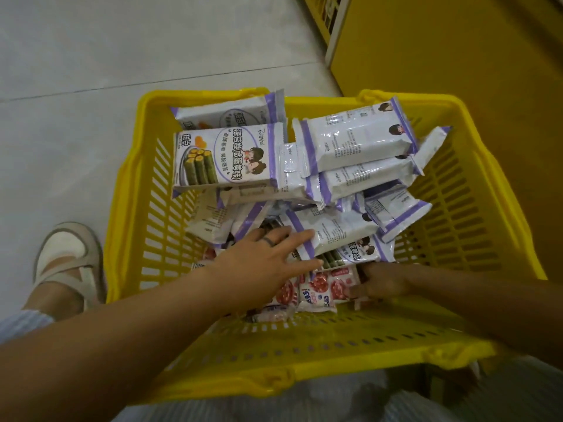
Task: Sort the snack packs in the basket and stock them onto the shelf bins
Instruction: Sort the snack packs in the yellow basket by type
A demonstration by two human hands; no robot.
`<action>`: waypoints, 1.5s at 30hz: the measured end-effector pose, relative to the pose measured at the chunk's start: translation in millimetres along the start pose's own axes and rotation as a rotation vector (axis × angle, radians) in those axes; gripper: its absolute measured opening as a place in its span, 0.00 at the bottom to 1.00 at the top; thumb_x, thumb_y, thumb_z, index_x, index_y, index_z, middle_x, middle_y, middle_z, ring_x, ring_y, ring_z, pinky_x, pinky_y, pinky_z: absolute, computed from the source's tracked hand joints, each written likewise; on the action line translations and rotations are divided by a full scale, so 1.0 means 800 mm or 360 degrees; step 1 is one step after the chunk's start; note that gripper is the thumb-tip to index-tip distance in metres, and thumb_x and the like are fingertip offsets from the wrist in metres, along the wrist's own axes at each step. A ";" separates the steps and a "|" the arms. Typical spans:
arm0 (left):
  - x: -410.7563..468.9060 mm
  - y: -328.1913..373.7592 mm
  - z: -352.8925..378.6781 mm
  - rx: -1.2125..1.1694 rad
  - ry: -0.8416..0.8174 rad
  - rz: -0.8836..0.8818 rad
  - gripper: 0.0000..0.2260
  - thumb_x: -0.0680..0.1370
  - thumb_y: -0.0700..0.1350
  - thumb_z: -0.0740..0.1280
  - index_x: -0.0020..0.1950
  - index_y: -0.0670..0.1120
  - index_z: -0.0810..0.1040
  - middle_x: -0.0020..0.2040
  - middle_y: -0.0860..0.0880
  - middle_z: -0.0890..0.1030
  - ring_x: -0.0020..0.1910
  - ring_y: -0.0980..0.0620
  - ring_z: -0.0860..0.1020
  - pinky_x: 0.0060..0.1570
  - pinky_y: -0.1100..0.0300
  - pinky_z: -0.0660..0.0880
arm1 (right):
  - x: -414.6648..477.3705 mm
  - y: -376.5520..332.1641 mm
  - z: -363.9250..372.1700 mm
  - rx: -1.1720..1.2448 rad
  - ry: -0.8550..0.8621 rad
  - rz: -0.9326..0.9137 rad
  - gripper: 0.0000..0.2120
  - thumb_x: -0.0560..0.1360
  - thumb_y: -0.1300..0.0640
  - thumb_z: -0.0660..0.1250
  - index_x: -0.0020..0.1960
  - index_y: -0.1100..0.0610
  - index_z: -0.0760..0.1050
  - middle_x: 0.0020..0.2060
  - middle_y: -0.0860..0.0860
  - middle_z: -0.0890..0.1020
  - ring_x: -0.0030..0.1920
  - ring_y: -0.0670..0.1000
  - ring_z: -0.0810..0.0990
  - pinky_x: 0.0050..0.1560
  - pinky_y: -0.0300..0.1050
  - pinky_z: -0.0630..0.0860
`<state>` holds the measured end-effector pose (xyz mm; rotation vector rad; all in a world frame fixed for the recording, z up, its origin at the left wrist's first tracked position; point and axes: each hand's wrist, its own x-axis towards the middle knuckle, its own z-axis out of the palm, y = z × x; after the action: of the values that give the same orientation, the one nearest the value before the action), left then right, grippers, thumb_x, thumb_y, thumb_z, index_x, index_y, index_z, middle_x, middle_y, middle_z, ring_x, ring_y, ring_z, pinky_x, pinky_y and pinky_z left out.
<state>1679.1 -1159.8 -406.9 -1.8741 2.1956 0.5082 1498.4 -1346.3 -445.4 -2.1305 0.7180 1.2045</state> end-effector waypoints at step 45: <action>-0.068 -0.036 -0.056 -0.0081 -0.0417 -0.0517 0.37 0.71 0.66 0.67 0.75 0.59 0.55 0.74 0.50 0.61 0.72 0.45 0.63 0.68 0.46 0.62 | -0.031 -0.073 0.008 0.0170 -0.0357 -0.0121 0.30 0.77 0.46 0.64 0.76 0.44 0.57 0.75 0.50 0.60 0.72 0.54 0.64 0.66 0.46 0.64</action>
<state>1719.0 -1131.7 -349.0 -2.0068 1.6895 0.7036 1523.7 -1297.6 -413.3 -1.8820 0.5830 1.3084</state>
